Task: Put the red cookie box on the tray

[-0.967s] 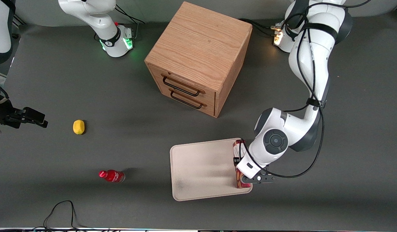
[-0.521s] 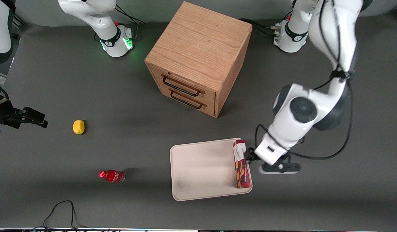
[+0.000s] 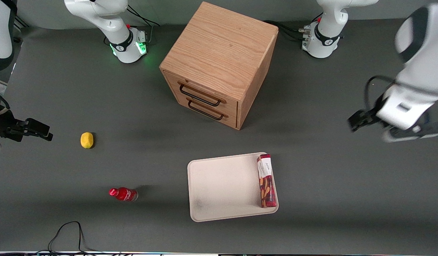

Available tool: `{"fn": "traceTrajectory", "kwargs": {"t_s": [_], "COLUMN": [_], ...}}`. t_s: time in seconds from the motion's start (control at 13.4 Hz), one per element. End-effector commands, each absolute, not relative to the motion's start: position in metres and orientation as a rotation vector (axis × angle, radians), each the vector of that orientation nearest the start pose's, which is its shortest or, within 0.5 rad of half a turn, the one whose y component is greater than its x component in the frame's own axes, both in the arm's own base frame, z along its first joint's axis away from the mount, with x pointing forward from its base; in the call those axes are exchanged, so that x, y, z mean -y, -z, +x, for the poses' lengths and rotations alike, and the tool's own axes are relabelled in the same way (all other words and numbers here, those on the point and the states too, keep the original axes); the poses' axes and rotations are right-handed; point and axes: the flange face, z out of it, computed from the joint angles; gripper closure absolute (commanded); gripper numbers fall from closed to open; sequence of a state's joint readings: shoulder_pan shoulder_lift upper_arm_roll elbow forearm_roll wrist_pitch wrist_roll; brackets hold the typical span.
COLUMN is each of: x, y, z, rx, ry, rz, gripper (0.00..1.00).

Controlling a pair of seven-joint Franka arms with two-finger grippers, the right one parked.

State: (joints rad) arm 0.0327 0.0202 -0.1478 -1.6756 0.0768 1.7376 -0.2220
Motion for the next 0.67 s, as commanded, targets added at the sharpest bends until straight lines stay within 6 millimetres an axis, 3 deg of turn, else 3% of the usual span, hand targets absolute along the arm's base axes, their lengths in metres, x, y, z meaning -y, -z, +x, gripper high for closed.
{"fn": "traceTrajectory", "kwargs": {"t_s": [0.0,0.3,0.6], "x": [0.027,0.036,0.036], "y": [-0.602,-0.618,-0.598], "z": [0.514,0.496,0.508], "rx": [0.103,0.094,-0.011], "ry": [0.011,-0.023,0.007], "rz": [-3.061,-3.157,-3.167], "gripper": [0.0,0.0,0.0]}}
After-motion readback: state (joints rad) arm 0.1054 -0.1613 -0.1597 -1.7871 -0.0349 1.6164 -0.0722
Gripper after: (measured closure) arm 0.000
